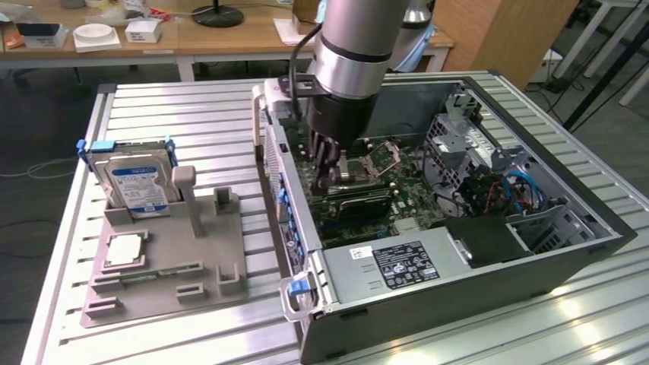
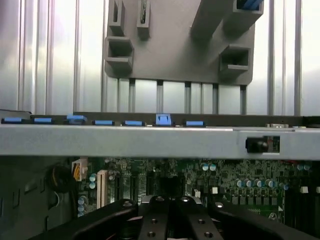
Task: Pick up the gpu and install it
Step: 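Press down on the gpu until it lock into place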
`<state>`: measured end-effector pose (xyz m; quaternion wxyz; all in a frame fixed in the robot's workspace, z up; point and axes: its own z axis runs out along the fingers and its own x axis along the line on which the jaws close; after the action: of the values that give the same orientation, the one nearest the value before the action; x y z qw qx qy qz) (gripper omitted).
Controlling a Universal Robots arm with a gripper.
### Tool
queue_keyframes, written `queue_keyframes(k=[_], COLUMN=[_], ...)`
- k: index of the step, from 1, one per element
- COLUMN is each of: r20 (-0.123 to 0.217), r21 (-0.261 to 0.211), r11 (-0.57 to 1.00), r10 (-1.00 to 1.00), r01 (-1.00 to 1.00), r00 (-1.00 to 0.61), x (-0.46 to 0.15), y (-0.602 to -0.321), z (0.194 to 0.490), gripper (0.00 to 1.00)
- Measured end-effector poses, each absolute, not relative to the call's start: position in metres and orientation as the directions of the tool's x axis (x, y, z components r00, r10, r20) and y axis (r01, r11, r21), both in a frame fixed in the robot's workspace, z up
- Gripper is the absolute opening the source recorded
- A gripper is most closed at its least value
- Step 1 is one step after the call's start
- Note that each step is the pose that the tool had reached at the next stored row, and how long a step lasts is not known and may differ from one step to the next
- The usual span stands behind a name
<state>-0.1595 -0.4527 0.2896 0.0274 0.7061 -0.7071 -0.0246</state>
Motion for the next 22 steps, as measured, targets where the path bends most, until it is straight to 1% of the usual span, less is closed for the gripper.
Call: queue_keyframes(k=[13,22], r20=[0.004,0.004], r21=[0.05,0.037], r11=[-0.002,-0.011], r10=[-1.0,-1.0], r01=[-0.999,-0.999], r00=[0.002,0.011], x=[-0.126,-0.116], y=[-0.451,-0.45], z=[0.278,0.27], gripper=[0.11,0.11])
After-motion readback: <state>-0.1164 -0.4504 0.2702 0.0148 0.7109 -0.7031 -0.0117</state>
